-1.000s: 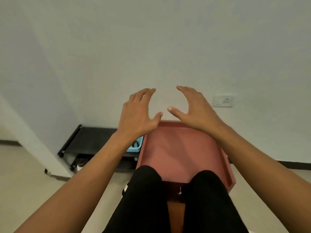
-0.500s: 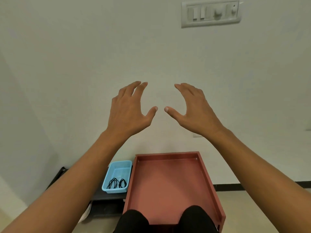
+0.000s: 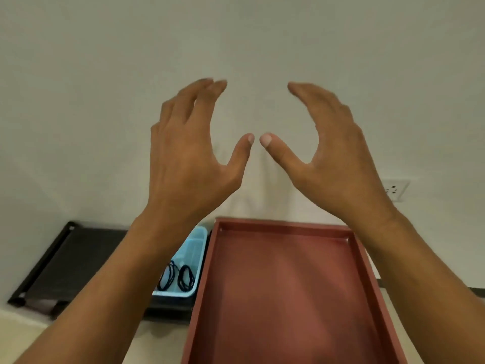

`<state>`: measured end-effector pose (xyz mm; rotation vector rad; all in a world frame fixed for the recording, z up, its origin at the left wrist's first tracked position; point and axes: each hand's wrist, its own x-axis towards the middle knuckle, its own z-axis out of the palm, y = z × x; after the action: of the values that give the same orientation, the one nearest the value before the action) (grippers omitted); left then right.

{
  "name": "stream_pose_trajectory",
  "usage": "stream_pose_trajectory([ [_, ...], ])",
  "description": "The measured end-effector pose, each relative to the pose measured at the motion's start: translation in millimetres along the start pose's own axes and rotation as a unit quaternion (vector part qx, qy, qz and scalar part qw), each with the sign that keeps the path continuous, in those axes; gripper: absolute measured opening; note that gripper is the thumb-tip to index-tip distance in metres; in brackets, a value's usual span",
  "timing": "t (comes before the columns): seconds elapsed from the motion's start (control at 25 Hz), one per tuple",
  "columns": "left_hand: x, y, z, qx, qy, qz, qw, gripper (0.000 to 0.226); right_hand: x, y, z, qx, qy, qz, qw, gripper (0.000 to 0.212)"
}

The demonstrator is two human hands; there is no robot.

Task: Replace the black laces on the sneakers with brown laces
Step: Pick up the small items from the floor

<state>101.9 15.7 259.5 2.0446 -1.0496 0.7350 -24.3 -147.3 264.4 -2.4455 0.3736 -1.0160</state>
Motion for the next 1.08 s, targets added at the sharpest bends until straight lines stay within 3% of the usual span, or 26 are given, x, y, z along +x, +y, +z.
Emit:
stream_pose_trajectory([
  [0.12,-32,-42,22,-0.015,-0.050,-0.075,0.996,0.069,1,12,60,0.051,-0.068,0.013,0.996,0.073],
  [0.28,-72,-85,-11,-0.013,-0.103,-0.178,0.979,0.068,-5,-17,105,0.104,-0.196,0.045,0.974,0.070],
  [0.52,-138,-109,-88,0.007,-0.120,-0.390,0.913,0.069,-10,-114,166,0.154,-0.380,0.044,0.911,0.071],
  [0.76,-223,-119,-137,0.046,-0.059,-0.576,0.814,0.063,-53,-184,234,0.185,-0.527,0.012,0.829,0.071],
  [0.92,-288,-119,-138,0.050,-0.003,-0.667,0.743,0.058,-107,-200,282,0.195,-0.611,-0.027,0.766,0.067],
  [1.08,-368,-130,-133,0.043,0.062,-0.749,0.659,0.049,-176,-205,331,0.184,-0.680,-0.014,0.709,0.057],
])
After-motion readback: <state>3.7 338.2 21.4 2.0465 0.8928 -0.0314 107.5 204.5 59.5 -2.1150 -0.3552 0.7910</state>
